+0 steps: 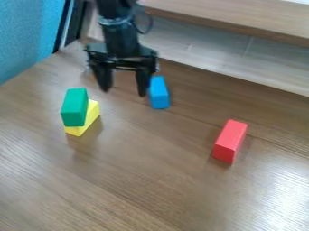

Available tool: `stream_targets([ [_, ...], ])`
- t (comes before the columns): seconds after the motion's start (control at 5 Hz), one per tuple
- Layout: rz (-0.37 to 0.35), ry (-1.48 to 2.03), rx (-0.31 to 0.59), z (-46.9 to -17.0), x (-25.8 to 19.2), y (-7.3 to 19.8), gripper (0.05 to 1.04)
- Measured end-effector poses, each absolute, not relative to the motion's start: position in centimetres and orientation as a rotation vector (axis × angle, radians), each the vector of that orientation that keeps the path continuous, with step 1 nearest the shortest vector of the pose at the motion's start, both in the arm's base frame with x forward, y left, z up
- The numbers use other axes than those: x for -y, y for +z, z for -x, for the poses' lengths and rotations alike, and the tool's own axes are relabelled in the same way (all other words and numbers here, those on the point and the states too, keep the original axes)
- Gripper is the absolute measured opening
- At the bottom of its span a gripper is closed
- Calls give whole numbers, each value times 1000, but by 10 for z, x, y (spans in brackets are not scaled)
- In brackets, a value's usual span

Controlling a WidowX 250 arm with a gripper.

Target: Place the green cuboid on top of the yellow one

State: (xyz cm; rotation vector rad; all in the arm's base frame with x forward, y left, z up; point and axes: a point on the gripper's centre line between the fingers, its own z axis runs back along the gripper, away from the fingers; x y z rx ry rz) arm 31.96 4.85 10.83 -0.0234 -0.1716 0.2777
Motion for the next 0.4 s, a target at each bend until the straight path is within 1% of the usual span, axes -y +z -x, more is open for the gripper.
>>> stream_targets([
  [0.2, 43, 138, 128, -335, -19, 94, 999],
  [0.4, 30, 68, 136, -342, 4, 94, 999],
])
